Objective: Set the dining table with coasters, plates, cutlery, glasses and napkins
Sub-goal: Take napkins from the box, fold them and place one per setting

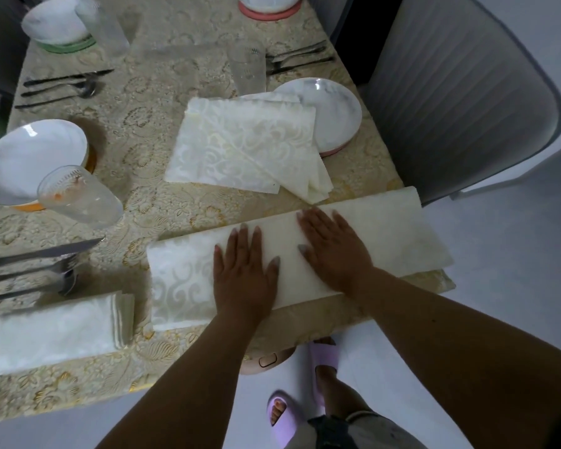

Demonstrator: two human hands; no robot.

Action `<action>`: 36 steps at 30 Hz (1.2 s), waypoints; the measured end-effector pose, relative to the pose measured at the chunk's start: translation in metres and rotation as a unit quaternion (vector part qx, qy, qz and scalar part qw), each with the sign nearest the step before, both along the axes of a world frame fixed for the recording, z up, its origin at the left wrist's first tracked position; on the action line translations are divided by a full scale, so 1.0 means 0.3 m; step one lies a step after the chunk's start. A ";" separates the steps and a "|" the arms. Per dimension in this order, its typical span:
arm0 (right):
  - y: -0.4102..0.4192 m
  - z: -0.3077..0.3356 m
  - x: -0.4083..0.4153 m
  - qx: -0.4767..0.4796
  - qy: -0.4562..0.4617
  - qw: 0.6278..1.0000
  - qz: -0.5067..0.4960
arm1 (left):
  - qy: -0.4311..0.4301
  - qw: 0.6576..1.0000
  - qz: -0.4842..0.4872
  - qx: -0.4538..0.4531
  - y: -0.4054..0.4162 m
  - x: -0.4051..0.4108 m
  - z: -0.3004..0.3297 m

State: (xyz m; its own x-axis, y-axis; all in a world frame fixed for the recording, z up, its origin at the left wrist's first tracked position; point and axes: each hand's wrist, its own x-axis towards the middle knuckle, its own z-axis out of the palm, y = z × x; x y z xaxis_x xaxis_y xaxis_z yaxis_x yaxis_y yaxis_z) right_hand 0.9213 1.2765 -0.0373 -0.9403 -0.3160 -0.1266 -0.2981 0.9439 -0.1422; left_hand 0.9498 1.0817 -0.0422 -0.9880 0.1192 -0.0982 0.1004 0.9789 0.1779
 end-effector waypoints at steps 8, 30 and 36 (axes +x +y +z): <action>0.247 0.011 -0.036 0.055 -0.008 0.996 -0.064 | 0.025 0.998 0.056 -0.015 -0.123 0.012 -0.004; 0.093 0.010 0.018 0.028 -0.017 0.998 -0.049 | 0.014 0.993 0.106 -0.046 -0.203 0.076 -0.004; 0.197 0.015 -0.075 0.057 -0.042 0.996 -0.062 | 0.002 0.992 0.122 -0.045 -0.222 0.114 0.000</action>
State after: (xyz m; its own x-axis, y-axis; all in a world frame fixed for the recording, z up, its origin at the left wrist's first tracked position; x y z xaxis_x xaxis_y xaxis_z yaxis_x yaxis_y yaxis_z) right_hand 0.8987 1.3354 -0.0328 -0.9559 -0.1763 -0.2350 -0.1689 0.9843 -0.0513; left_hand 0.9842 1.0149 -0.0423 -0.9869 -0.1318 -0.0936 -0.1401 0.9861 0.0890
